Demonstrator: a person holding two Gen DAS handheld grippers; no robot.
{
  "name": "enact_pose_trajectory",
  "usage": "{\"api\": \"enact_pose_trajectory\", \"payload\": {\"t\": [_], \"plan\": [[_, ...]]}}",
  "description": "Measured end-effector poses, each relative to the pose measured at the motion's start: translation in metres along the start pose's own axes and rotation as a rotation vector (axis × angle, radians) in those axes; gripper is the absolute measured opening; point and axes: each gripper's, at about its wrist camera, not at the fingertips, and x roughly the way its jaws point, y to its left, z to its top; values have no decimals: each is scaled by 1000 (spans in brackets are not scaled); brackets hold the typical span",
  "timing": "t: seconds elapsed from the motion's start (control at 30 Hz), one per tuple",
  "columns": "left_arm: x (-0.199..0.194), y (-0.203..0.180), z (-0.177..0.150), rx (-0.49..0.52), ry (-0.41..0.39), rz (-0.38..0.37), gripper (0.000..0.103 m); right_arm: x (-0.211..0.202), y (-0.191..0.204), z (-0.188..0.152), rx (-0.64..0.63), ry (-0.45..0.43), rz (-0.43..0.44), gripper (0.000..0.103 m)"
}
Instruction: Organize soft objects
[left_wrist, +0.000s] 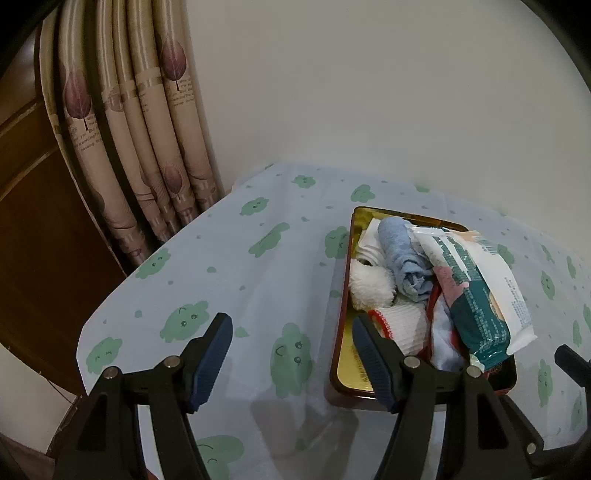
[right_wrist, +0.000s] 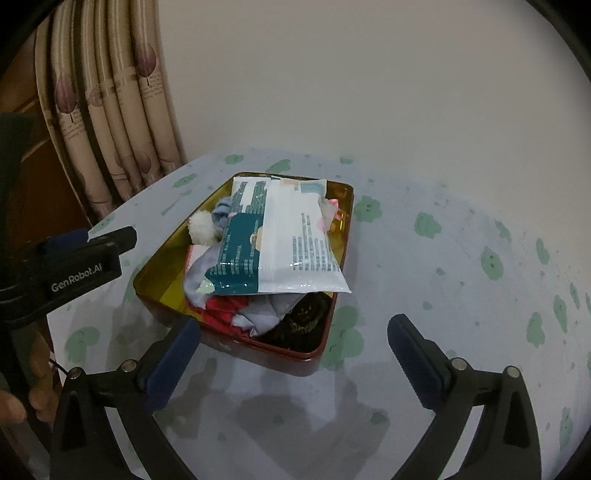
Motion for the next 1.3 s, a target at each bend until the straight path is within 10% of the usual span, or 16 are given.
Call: {"api": "enact_pose_trajectory", "payload": {"t": [1.3], "plan": [[2,-3,-2,7,12,-4,69,0,7,2,1,20,11,101]]}}
